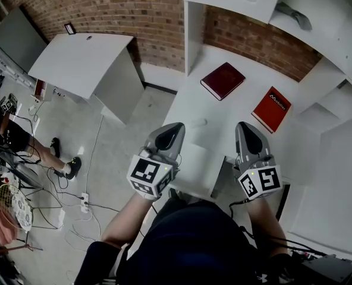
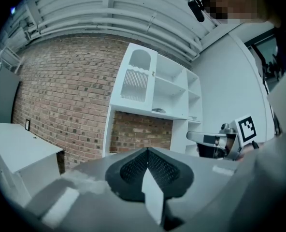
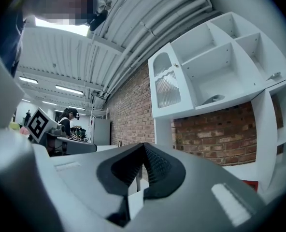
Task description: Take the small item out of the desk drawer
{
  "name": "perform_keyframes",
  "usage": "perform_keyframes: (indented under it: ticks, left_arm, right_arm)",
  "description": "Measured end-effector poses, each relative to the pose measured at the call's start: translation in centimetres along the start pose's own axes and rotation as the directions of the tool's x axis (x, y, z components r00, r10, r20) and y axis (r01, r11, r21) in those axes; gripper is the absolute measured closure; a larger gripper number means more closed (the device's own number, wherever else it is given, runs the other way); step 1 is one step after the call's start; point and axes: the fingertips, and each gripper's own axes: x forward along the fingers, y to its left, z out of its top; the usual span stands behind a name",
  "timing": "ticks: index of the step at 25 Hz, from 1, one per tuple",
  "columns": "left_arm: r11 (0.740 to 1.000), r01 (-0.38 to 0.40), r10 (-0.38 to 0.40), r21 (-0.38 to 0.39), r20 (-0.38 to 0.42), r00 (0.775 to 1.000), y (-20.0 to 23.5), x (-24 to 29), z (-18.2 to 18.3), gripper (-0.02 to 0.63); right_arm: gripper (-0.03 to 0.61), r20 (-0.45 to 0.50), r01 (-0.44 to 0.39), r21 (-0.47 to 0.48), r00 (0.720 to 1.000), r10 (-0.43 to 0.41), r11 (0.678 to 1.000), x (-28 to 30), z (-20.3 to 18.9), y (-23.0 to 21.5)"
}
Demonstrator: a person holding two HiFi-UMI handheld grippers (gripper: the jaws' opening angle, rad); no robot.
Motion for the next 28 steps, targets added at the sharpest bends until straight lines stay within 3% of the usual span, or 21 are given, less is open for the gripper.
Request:
perform_keyframes:
  ticks: [28]
  left_arm:
    - [0.999,-0.038,0.038,0.003,-0.016,0.999,2.0,-0.1,-0.5,0.611]
  right_arm:
    - [0.577,-0.024,-0.012,-0.018,1.0,0.011,1.0,0.0,-0.7,0.6]
